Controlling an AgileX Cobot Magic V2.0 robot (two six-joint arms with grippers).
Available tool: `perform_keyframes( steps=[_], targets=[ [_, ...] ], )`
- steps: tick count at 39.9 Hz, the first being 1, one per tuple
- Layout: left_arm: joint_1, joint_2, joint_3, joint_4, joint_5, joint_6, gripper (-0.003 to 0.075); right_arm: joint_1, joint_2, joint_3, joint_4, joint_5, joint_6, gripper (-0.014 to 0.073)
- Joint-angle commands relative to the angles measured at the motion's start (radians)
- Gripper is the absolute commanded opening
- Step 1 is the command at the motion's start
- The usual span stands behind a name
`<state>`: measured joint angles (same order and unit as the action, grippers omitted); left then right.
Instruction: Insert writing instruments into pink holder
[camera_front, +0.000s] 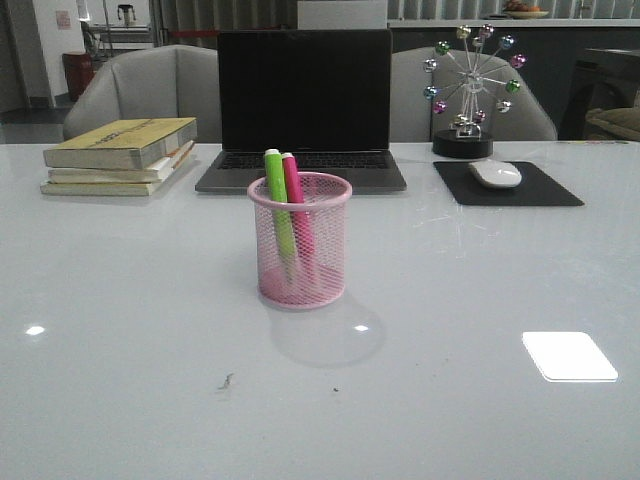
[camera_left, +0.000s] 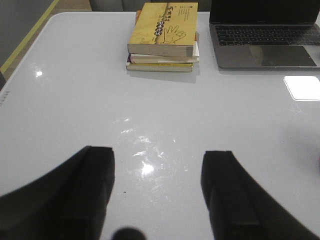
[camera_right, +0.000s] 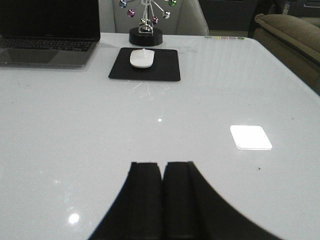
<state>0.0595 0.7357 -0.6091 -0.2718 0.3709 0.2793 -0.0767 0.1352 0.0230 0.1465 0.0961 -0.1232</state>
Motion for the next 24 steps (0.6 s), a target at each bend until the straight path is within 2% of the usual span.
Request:
perform_keyframes(
  steps=[1, 14, 24],
  targets=[
    [-0.006, -0.004, -0.031, -0.017, -0.08, -0.009, 0.0438, 0.017, 0.008, 0.01, 0.006, -0.142, -0.009, 0.0055],
    [-0.006, -0.004, -0.031, -0.017, -0.08, -0.009, 0.0438, 0.107, -0.001, 0.009, -0.005, -0.133, -0.009, 0.0055],
    [-0.006, -0.004, -0.031, -0.017, -0.08, -0.009, 0.0438, 0.12, -0.001, 0.009, -0.005, -0.131, -0.009, 0.0055]
  ],
)
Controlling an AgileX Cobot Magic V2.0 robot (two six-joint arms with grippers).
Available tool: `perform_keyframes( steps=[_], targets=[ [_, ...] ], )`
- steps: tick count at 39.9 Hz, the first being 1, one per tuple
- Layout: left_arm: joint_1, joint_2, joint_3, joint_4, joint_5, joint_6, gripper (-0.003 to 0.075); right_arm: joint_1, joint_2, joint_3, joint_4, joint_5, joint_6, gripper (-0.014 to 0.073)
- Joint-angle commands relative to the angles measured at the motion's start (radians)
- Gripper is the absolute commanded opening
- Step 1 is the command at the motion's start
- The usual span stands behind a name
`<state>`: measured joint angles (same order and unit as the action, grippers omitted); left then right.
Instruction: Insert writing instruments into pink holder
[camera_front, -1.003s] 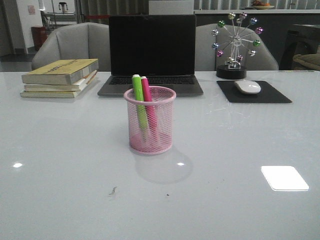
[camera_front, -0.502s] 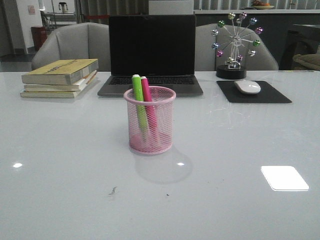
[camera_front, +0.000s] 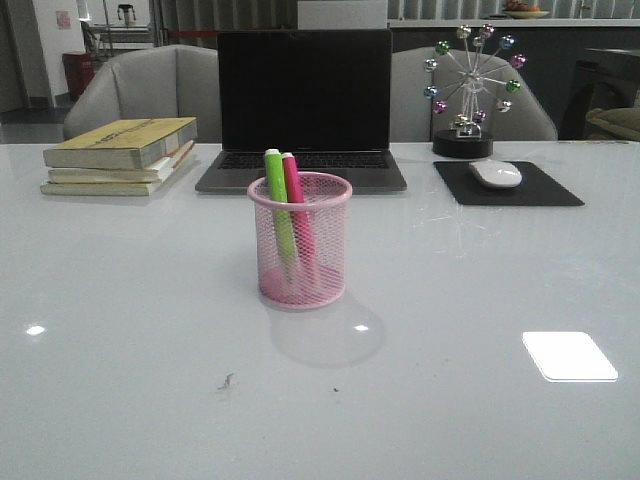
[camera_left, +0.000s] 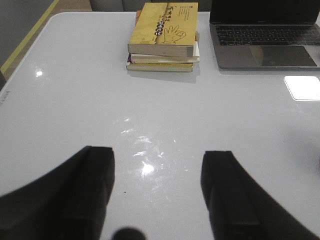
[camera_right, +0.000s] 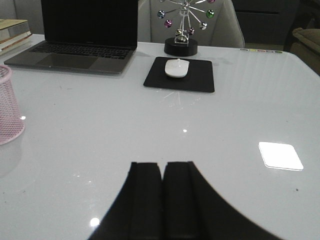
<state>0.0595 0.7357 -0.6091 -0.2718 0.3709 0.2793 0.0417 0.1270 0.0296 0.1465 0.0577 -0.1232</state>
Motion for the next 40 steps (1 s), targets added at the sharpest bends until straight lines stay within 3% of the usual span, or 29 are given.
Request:
perform_keyframes(
  steps=[1, 32, 40],
  targets=[
    [-0.006, -0.004, -0.031, -0.017, -0.08, -0.009, 0.0438, 0.002, 0.007, 0.002, -0.005, -0.093, -0.009, 0.0055],
    [-0.006, -0.017, -0.031, -0.017, -0.08, -0.009, 0.0438, 0.002, 0.007, 0.002, -0.005, -0.093, -0.009, 0.0055],
    [-0.006, -0.081, -0.031, 0.07, -0.08, -0.009, 0.0435, 0.002, 0.007, 0.002, -0.005, -0.093, -0.009, 0.0055]
  ],
)
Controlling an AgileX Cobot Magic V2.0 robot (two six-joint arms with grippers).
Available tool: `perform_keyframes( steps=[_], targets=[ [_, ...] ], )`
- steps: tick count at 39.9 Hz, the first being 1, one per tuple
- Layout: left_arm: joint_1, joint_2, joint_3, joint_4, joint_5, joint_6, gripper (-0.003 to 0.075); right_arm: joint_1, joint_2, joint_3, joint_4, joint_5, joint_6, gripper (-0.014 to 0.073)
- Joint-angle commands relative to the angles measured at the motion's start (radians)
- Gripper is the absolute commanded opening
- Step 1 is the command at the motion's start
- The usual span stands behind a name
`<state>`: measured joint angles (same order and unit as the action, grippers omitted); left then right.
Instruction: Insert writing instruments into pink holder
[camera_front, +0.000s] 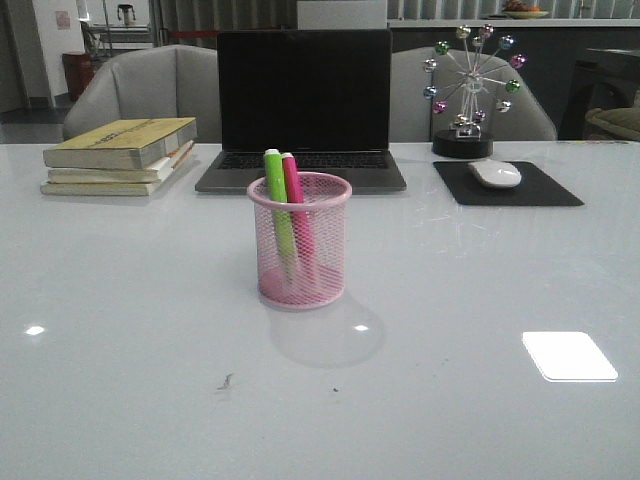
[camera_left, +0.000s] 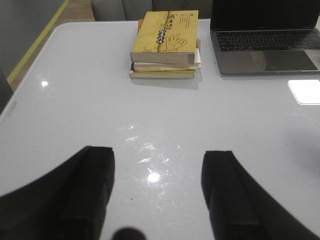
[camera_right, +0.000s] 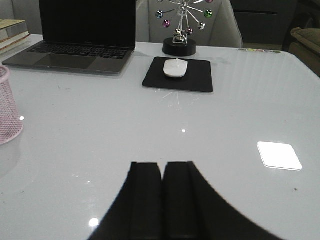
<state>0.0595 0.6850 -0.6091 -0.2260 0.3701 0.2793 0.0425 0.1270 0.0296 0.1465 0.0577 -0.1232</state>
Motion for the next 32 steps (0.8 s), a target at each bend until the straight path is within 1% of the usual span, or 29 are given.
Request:
perform_keyframes(
  steps=[1, 4, 6, 7, 8, 11, 14, 18, 20, 28, 32],
  targets=[
    [-0.006, -0.039, -0.029, 0.028, -0.079, -0.009, 0.0428, 0.001, 0.007, 0.002, -0.005, -0.093, -0.009, 0.0055],
    [-0.006, -0.069, -0.029, 0.039, -0.073, -0.009, 0.0378, 0.001, 0.007, 0.002, -0.005, -0.093, -0.009, 0.0055],
    [-0.006, -0.088, -0.027, 0.039, -0.073, -0.009, 0.0324, 0.001, 0.007, 0.002, -0.005, -0.093, -0.009, 0.0055],
    [-0.006, -0.096, -0.027, 0.041, -0.073, -0.009, 0.0309, 0.001, 0.007, 0.002, -0.005, -0.093, -0.009, 0.0055],
    [-0.006, -0.107, -0.025, 0.044, -0.071, -0.009, 0.0272, 0.001, 0.007, 0.002, -0.005, -0.093, -0.009, 0.0055],
    [-0.006, -0.143, -0.011, 0.045, -0.075, -0.013, 0.0195, 0.001, 0.007, 0.002, -0.005, -0.093, -0.009, 0.0055],
    [-0.006, -0.186, 0.021, 0.067, -0.095, -0.089, 0.0086, 0.001, 0.007, 0.002, -0.005, -0.093, -0.009, 0.0055],
    [-0.006, -0.245, 0.073, 0.118, -0.138, -0.236, 0.0096, 0.001, 0.007, 0.002, -0.005, -0.093, -0.009, 0.0055],
    [-0.006, -0.283, 0.101, 0.125, -0.163, -0.268, 0.0094, 0.001, 0.007, 0.002, -0.005, -0.093, -0.009, 0.0055],
    [-0.006, -0.435, 0.233, 0.127, -0.292, -0.272, 0.0092, 0.001, 0.007, 0.002, -0.005, -0.093, -0.009, 0.0055],
    [-0.006, -0.523, 0.292, 0.173, -0.317, -0.272, 0.0092, 0.001, 0.007, 0.002, -0.005, -0.093, -0.009, 0.0055]
  ],
)
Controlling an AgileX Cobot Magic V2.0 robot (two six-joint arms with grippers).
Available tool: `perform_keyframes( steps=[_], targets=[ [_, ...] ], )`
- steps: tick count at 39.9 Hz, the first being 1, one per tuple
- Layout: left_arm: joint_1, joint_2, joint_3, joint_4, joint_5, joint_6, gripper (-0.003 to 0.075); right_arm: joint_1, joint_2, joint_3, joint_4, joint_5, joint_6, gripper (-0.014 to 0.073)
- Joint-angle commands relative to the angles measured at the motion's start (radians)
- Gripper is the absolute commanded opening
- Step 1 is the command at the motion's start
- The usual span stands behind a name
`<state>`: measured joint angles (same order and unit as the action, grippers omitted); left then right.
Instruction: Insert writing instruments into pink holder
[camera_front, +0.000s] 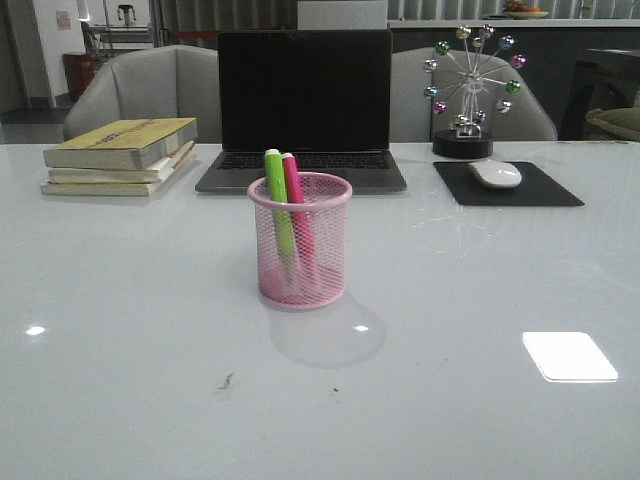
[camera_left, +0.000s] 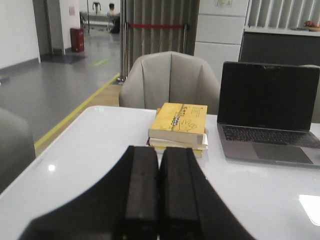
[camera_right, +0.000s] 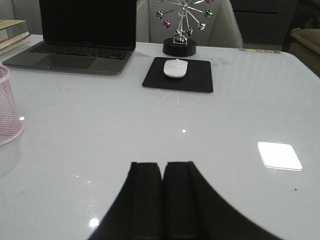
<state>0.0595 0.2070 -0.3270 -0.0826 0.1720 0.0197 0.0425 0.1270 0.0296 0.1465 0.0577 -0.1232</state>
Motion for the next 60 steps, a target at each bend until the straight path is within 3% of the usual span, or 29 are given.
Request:
perform_keyframes(
  steps=[1, 10, 30, 60],
  targets=[
    [-0.006, -0.071, 0.021, 0.039, -0.122, -0.013, 0.0092, 0.001, 0.007, 0.002, -0.005, -0.093, -0.009, 0.0055],
    [-0.006, -0.239, 0.138, 0.057, -0.123, -0.013, 0.0092, 0.001, 0.007, 0.002, -0.005, -0.093, -0.009, 0.0055],
    [-0.099, -0.236, 0.332, 0.042, -0.15, -0.013, 0.0092, 0.001, 0.007, 0.002, -0.005, -0.094, -0.009, 0.0055],
    [-0.099, -0.236, 0.336, 0.042, -0.127, -0.013, 0.0092, 0.001, 0.007, 0.002, -0.005, -0.094, -0.009, 0.0055]
  ],
)
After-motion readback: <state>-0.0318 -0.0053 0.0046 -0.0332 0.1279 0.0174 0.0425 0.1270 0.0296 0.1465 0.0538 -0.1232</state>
